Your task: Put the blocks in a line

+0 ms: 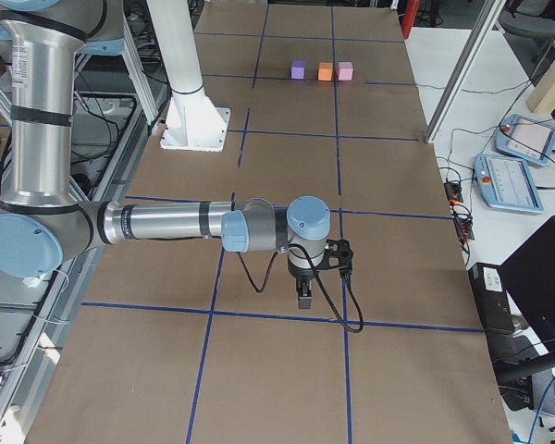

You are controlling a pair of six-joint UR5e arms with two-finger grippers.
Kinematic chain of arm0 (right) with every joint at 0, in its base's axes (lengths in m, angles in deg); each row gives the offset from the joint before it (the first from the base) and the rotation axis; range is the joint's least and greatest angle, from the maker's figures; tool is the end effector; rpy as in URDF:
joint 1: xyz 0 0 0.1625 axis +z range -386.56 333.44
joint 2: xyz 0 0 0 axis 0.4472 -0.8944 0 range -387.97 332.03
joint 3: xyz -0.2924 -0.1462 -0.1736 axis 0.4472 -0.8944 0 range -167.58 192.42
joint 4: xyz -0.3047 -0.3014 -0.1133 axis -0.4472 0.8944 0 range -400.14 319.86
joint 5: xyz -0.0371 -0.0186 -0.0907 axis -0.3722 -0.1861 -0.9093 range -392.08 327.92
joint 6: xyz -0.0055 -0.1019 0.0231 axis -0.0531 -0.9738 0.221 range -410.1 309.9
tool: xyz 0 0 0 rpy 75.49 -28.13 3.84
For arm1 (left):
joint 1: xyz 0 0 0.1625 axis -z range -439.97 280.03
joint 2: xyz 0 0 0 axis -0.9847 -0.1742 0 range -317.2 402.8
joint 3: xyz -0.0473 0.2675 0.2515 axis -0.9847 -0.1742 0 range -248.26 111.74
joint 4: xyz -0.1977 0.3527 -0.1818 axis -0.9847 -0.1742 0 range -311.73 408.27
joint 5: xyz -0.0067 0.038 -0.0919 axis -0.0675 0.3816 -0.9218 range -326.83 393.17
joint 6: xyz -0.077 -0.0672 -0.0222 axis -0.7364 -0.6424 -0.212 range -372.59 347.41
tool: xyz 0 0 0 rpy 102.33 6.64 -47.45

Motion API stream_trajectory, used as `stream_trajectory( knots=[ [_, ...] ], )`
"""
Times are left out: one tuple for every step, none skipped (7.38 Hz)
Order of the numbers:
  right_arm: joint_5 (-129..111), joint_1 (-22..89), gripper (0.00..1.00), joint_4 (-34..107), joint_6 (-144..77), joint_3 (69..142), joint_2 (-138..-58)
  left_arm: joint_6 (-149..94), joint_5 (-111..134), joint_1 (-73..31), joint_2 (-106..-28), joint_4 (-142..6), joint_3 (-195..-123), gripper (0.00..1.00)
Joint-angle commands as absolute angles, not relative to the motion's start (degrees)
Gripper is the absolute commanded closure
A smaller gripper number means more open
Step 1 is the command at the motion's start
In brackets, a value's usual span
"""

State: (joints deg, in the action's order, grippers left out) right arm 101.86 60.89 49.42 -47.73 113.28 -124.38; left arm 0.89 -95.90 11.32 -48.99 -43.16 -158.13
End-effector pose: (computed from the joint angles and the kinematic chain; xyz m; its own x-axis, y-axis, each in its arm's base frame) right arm 0.0392 -0.4882 0.5642 0.7179 -0.0498 0.6943 0.0144 0.9983 0.0566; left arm -0.0793 -0.5364 0.5961 0.7608 0.2487 -0.5995 -0.1593 0.9670 0.1991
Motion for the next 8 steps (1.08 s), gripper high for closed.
stream_trajectory(
  knots=[
    [101.9, 60.9, 0.0, 49.4, -47.7, 113.2, -124.4, 1.0, -96.2, 11.3, -49.0, -43.2, -159.0, 0.0],
    [101.9, 60.9, 0.0, 49.4, -47.7, 113.2, -124.4, 1.0, -96.2, 11.3, -49.0, -43.2, -159.5, 0.0],
    [101.9, 60.9, 0.0, 49.4, -47.7, 113.3, -124.4, 0.9, -96.3, 11.3, -49.0, -43.3, -159.6, 0.0],
    [101.9, 60.9, 0.0, 49.4, -47.7, 113.2, -124.4, 0.9, -96.3, 11.3, -49.0, -43.3, -159.7, 0.0],
    [101.9, 60.9, 0.0, 49.4, -47.7, 113.3, -124.4, 0.9, -96.3, 11.3, -49.0, -43.3, -159.6, 0.0],
    [101.9, 60.9, 0.0, 49.4, -47.7, 113.2, -124.4, 0.9, -96.3, 11.3, -49.0, -43.3, -159.6, 0.0],
    [101.9, 60.9, 0.0, 49.4, -47.7, 113.2, -124.4, 0.9, -96.3, 11.3, -49.0, -43.3, -159.6, 0.0],
    [101.9, 60.9, 0.0, 49.4, -47.7, 113.3, -124.4, 0.9, -96.3, 11.3, -49.1, -43.3, -159.6, 0.0]
  ],
)
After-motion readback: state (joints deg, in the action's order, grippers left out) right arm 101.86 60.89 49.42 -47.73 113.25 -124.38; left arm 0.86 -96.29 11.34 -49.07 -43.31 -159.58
